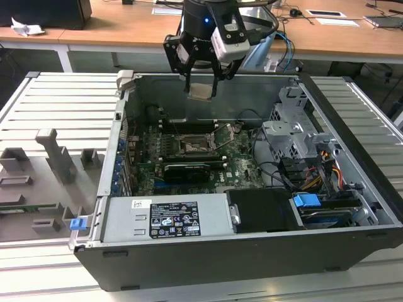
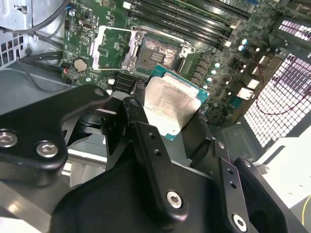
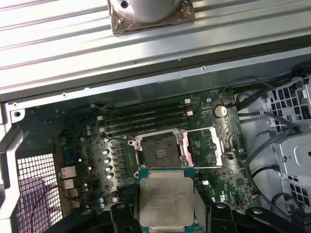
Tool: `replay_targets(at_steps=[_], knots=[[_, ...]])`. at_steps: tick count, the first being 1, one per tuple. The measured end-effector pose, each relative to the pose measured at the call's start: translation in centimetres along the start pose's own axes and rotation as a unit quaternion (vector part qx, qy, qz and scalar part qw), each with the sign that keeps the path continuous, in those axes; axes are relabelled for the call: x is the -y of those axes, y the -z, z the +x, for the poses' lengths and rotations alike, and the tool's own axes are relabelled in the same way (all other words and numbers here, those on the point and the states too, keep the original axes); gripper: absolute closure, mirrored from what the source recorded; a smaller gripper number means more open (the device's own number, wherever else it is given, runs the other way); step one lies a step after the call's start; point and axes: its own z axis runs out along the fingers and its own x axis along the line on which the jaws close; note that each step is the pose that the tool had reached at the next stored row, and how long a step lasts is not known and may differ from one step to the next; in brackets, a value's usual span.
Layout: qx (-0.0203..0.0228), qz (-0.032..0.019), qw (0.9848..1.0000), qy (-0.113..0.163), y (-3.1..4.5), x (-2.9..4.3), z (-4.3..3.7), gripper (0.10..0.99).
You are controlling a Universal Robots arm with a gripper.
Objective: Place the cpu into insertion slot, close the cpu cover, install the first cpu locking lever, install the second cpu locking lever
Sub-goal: 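Place the cpu into insertion slot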
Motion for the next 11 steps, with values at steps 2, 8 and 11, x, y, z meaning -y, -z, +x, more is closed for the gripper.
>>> replay_targets(at_steps=[2, 8, 11], knots=[[0.0009, 0.0003, 1.0, -0.009, -0.02, 0.0, 0.0, 0.545], [0.003, -0.0001, 0.9994, -0.034, -0.05, 0.0, 0.0, 0.545], [0.0042, -0.0004, 0.9989, -0.047, -0.07, 0.0, 0.0, 0.545]])
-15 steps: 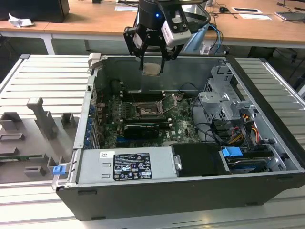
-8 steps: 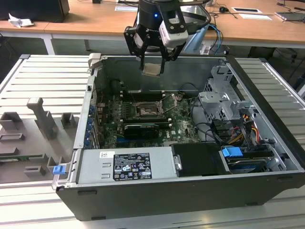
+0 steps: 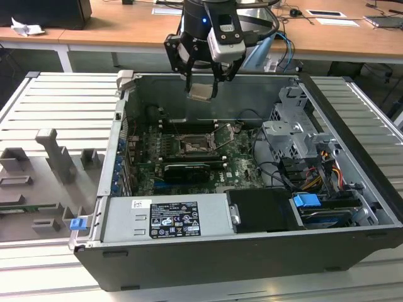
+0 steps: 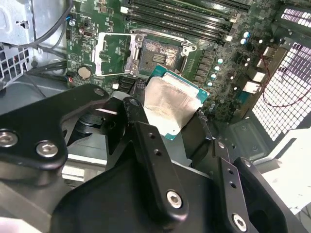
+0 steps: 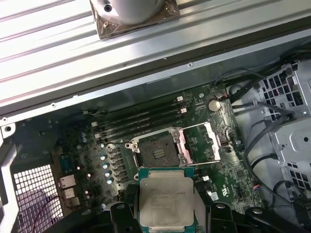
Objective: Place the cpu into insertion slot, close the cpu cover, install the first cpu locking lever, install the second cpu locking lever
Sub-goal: 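Place the cpu into insertion slot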
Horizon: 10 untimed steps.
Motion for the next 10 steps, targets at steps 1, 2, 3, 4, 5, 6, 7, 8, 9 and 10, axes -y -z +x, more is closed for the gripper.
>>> replay_targets(at_steps=[1, 2, 3, 4, 5, 6, 7, 8, 9, 10], knots=[[0.0003, -0.0001, 1.0, -0.003, 0.0, 0.0, 0.0, 0.545], [0.0009, -0.0002, 0.9999, -0.01, -0.01, 0.0, 0.0, 0.545], [0.0014, -0.0003, 0.9999, -0.016, -0.02, 0.0, 0.0, 0.545], [0.0018, -0.0004, 0.9998, -0.022, -0.03, 0.0, 0.0, 0.545], [0.0022, -0.0005, 0.9997, -0.025, -0.04, 0.0, 0.0, 0.545], [0.0028, -0.0006, 0.9995, -0.032, -0.05, 0.0, 0.0, 0.545], [0.0035, -0.0008, 0.9992, -0.04, -0.06, 0.0, 0.0, 0.545], [0.0041, -0.0009, 0.9988, -0.048, -0.07, 0.0, 0.0, 0.545], [0.0047, -0.0011, 0.9985, -0.055, -0.08, 0.01, 0.0, 0.545], [0.0052, -0.0012, 0.9982, -0.06, -0.1, 0.01, 0.0, 0.545]])
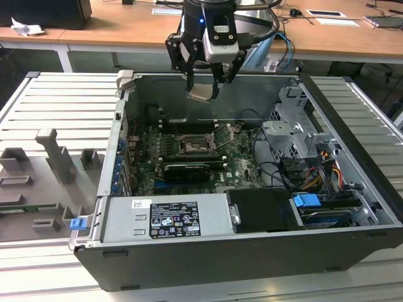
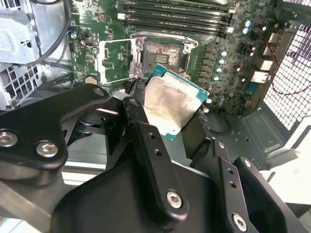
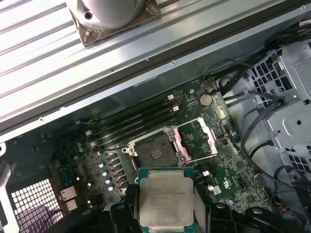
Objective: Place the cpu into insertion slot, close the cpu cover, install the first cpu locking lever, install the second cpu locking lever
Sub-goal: 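Place the cpu into insertion slot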
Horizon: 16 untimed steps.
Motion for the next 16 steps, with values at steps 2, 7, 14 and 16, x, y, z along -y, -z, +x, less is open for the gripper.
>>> replay_targets(at_steps=[2, 7, 14, 16], knots=[[0.001, -0.0002, 0.9999, -0.012, -0.02, 0.0, 0.0, 0.545], [0.0026, -0.0006, 0.9995, -0.031, -0.05, 0.0, 0.0, 0.545], [0.0055, -0.0006, 0.9982, -0.06, -0.11, 0.01, 0.0, 0.545], [0.0068, -0.0007, 0.9972, -0.074, -0.11, 0.01, 0.0, 0.545]])
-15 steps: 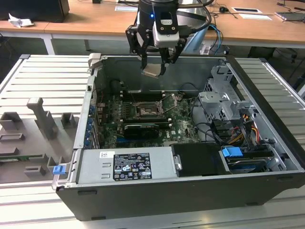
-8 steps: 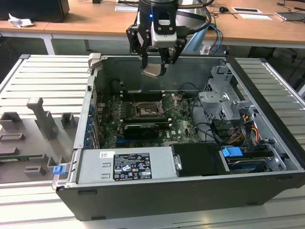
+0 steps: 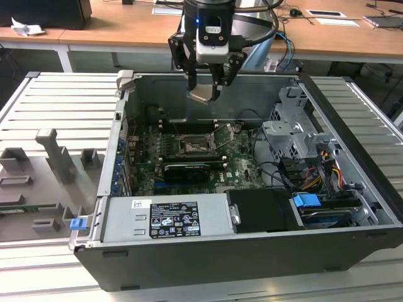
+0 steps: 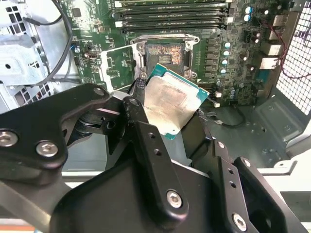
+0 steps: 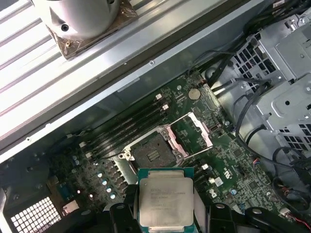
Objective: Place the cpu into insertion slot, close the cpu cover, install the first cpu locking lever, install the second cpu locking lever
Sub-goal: 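Place the cpu into insertion slot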
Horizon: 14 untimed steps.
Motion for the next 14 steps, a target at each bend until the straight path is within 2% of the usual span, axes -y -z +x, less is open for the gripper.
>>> replay_targets(at_steps=[8, 14], knots=[[0.0023, -0.0005, 0.9996, -0.028, -0.01, 0.0, 0.0, 0.545], [0.0046, -0.001, 0.9985, -0.054, -0.04, 0.0, 0.0, 0.545]])
